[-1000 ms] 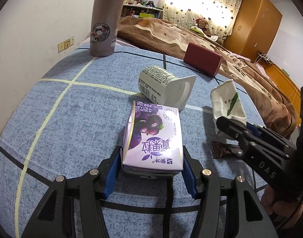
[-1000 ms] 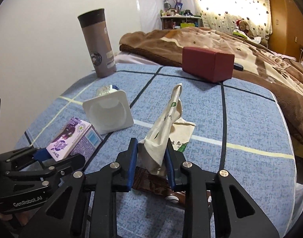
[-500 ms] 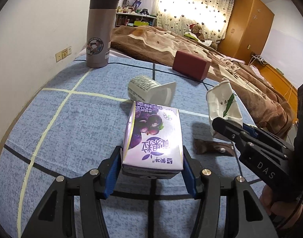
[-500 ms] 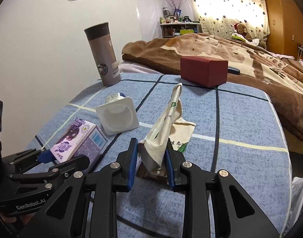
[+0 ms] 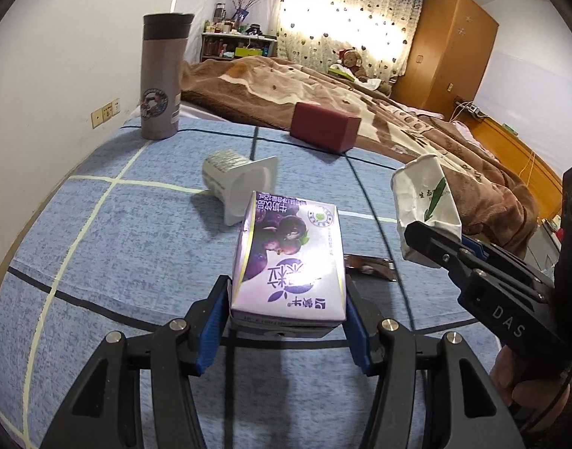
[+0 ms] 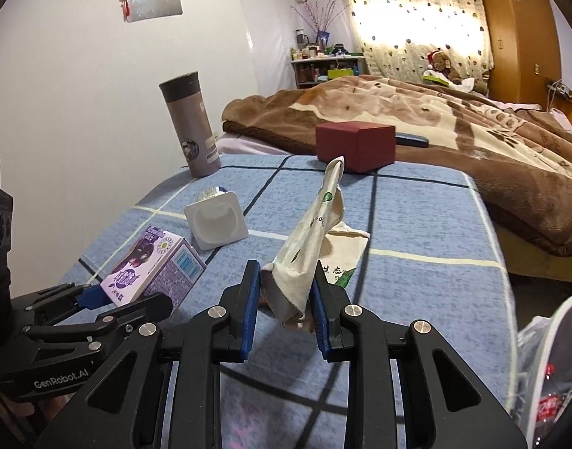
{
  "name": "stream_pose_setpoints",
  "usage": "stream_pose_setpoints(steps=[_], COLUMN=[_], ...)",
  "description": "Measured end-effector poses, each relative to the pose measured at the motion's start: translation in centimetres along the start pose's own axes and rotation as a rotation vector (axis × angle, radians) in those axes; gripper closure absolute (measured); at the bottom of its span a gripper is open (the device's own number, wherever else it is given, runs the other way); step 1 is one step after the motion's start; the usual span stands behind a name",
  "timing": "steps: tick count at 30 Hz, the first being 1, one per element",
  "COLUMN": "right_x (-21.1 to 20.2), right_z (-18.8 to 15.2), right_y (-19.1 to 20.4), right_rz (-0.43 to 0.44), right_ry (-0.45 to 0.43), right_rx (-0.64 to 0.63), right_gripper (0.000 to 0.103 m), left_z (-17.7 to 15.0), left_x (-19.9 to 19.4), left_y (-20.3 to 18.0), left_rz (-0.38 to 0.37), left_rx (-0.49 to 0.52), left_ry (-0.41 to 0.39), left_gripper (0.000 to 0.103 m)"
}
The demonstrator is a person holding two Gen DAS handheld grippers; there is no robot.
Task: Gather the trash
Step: 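Lift the juice carton and paper wrapper and carry both toward the bin, then open both tools over the bin to drop the carton and wrapper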
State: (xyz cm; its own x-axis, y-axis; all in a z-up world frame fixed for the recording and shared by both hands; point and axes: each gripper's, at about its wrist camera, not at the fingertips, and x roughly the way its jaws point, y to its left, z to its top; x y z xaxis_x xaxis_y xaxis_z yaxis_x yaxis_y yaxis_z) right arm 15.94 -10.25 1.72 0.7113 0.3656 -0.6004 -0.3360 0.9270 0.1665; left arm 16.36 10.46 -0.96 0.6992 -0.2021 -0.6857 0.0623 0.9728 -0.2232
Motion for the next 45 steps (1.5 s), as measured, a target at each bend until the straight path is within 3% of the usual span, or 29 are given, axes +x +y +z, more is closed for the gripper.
stream_pose_setpoints(steps=[13,28,45], right_x=[-4.2,-9.5,-13.2], right_z=[-1.4,-3.4,-5.6], right_y=[-3.3,-9.2,-15.6], right_rz=[-0.048,-0.176,-0.324], right_ry=[-0.050,-0.101,-0.090], right_rx=[0.047,0.123,0.220], right_gripper=[0.076,0.076,0.076], left_z=[-0.2,-1.0,-2.9], left_x=[-1.1,-1.1,0.8], left_y=[-5.7,-14.7,-25.5], left_rz=[-0.054,-0.161,-0.284], left_rx=[0.087,0.206,0.371], left_ry=[-0.013,-0.016,0.041], left_gripper=[0.045,0.045,0.045])
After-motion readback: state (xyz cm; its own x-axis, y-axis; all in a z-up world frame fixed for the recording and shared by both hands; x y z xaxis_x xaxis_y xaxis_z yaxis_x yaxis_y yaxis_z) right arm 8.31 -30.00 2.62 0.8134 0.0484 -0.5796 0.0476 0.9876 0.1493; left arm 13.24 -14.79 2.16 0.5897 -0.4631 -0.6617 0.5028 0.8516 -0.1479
